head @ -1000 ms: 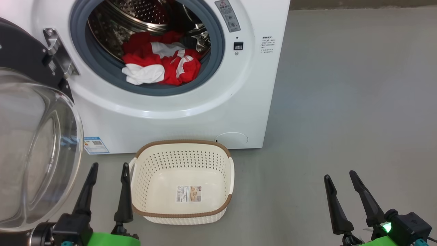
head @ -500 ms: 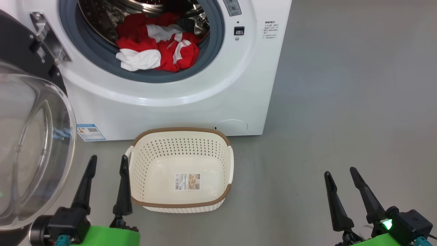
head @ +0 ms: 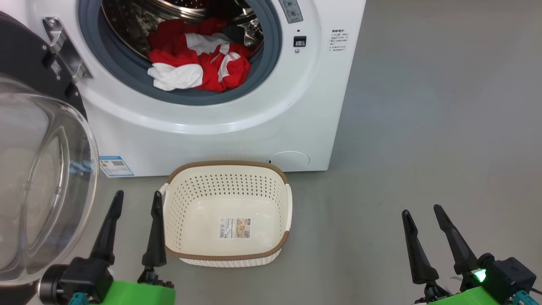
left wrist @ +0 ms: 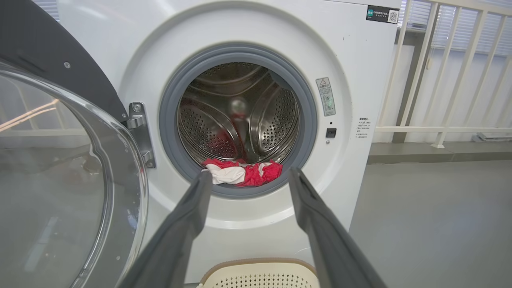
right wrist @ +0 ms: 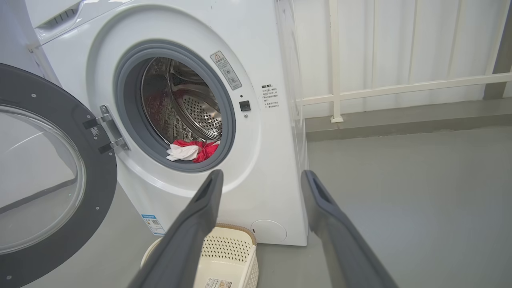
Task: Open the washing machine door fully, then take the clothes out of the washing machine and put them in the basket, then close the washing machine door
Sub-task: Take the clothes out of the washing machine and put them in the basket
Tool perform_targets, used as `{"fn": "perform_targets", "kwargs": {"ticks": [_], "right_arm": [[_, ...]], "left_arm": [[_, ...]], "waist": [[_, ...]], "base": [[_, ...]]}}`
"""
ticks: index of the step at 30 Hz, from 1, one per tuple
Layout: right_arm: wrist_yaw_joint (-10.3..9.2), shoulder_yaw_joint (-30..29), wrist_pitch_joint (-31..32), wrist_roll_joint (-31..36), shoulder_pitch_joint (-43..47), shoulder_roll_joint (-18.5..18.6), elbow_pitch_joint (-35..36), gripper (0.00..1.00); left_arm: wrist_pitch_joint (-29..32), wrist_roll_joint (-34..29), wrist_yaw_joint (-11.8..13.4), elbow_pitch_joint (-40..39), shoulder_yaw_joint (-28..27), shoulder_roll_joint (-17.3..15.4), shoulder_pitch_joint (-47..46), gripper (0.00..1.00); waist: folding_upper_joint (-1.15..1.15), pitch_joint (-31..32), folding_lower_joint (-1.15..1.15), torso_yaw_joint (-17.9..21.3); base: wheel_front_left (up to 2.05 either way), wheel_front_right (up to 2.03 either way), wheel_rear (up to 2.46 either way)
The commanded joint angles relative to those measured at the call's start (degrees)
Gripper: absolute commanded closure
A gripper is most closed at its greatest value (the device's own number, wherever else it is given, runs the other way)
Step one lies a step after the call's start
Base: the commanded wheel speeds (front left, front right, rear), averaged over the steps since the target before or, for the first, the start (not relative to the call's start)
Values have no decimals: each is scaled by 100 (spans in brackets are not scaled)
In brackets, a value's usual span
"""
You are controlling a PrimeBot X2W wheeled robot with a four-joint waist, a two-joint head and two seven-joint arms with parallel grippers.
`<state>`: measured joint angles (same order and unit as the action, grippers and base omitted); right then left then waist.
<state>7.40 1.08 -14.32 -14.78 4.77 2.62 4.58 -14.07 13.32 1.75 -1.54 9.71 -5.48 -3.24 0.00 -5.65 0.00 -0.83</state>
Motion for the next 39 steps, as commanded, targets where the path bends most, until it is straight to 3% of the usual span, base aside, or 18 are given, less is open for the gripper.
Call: {"fn": "perform_targets", "kwargs": {"ticks": [1,25,39], "right_arm": [[9,132,-67,-38,-136,26,141,0],[9,164,-67,-31,-142,26,150,0],[9,198,-67,-45,-196,26,151,0]], "left_arm": [[-56,-31,45,-146,-177,-98,-178,0],[-49,27,83,-134,-85,-152,-198,0],[-59,13,235,-152,-78,-181,-244,0]], "waist": [[0,10,0,-9],[0,-25,0,-17],[0,-133,0,0]], "base": [[6,-6,0],[111,-111,0],[14,-14,0]]}}
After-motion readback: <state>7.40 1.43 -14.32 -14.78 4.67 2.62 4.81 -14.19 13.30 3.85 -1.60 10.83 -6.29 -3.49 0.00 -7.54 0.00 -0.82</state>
